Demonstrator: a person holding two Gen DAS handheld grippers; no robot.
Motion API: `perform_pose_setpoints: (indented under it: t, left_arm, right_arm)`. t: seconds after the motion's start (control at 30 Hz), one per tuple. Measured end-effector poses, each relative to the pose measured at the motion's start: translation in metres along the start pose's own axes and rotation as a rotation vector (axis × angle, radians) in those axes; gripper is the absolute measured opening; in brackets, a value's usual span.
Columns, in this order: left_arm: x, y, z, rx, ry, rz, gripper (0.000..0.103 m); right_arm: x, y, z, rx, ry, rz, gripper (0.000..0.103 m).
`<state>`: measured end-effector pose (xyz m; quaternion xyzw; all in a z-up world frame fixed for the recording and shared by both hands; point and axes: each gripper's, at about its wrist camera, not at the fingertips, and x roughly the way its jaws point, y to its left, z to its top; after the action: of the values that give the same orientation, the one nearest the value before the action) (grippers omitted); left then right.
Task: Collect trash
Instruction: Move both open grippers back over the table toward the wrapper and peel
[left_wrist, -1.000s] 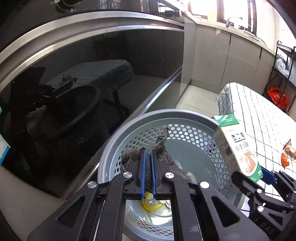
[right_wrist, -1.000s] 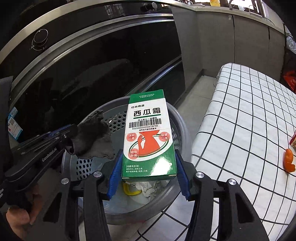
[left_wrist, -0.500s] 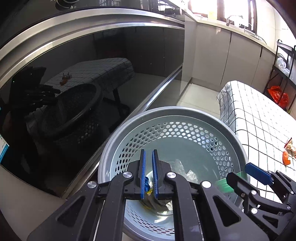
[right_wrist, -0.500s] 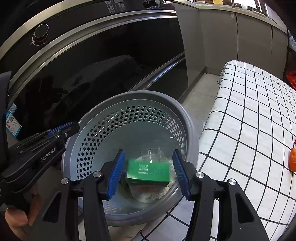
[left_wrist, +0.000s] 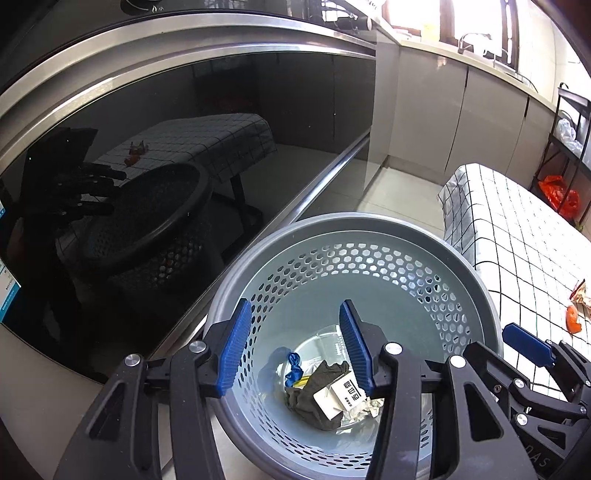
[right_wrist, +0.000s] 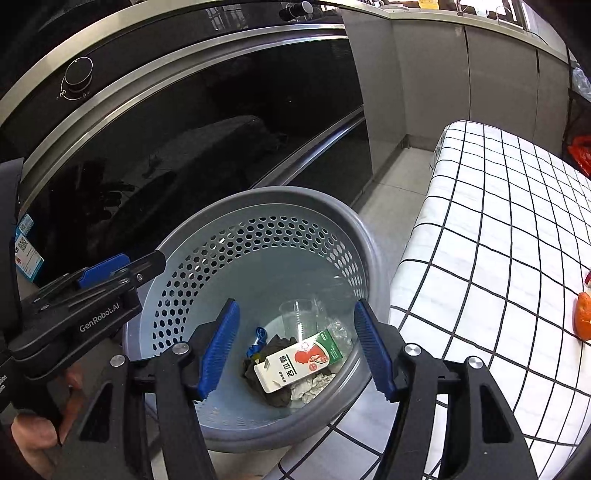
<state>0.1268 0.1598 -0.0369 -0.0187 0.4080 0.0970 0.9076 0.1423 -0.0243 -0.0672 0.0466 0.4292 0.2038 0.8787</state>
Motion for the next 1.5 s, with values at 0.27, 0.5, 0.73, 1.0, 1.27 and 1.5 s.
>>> perform_pose_setpoints:
  t: [0.27,0.5,0.73,1.0,1.27,1.5]
  left_arm:
    - [-0.003,-0.002,0.0,-0.002,-0.006,-0.011,0.052]
    - [-0.009,-0.015,-0.002,0.013,-0.011,-0.03,0.053]
    - [-0.019,-0.044,-0.005,0.044,-0.03,-0.073,0.059]
    - [-0.034,-0.089,-0.01,0.082,-0.056,-0.133,0.069]
    - [-0.046,-0.141,-0.02,0.133,-0.069,-0.178,0.073]
    - [-0.05,-0.176,-0.03,0.176,-0.066,-0.207,0.075]
  right_arm:
    - [-0.003,-0.002,-0.002,-0.004,-0.001,-0.003,0.062]
    - [-0.015,-0.01,-0.006,-0.009,-0.016,-0.038,0.062]
    - [-0.04,-0.035,-0.014,0.014,-0.046,-0.095,0.062]
    - [-0.075,-0.079,-0.026,0.072,-0.081,-0.177,0.062]
    - [-0.114,-0.127,-0.044,0.089,-0.127,-0.312,0.066]
    - [-0.139,-0.179,-0.062,0.127,-0.124,-0.406,0.066]
